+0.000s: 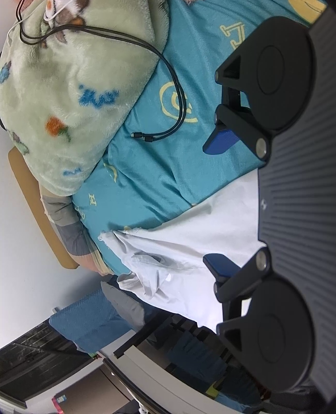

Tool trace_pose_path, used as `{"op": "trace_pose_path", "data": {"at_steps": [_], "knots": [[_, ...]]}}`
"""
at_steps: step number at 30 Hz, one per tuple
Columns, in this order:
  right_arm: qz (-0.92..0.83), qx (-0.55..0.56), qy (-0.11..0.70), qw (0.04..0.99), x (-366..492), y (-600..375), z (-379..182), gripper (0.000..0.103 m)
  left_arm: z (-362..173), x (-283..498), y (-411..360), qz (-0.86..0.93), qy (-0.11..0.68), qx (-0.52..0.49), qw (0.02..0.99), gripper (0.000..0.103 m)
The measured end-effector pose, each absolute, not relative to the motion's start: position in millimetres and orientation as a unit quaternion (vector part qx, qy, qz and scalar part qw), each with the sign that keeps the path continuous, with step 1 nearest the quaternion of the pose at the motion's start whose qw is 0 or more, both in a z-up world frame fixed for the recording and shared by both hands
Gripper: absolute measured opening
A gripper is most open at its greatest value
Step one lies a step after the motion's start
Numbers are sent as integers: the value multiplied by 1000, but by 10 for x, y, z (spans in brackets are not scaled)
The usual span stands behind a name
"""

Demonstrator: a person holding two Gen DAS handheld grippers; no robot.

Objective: Fold clothes

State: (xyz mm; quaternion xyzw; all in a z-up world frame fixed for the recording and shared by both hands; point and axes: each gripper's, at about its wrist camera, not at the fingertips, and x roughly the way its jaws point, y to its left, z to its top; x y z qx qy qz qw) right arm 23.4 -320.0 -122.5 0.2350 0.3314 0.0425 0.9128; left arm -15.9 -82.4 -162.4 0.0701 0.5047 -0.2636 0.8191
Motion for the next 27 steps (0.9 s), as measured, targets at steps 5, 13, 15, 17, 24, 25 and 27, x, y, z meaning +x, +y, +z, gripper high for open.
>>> {"op": "trace_pose_path", "data": {"at_steps": [5,13,15,17,24,25,27], "knots": [[33,248,329,910,228,-3262,-1236,85,-1551,11,-761,-276,500,3,821,12],[28,272,322,906,206,-3352,-1233,85,-1335,112,-303,-264,555,-202,763,7],[30,271,323,906,212,-3345,-1233,85,-1335,101,-229,-261,565,-229,749,7],[30,270,323,906,212,-3341,-1233,85,-1336,91,-155,-257,574,-256,734,7],[30,267,325,907,211,-3324,-1232,85,-1546,55,-376,-244,585,-223,740,44],[30,267,325,907,211,-3321,-1232,85,-1566,61,-404,-244,584,-220,742,47],[31,266,325,907,211,-3316,-1232,85,-1606,73,-459,-244,582,-215,745,50]]}}
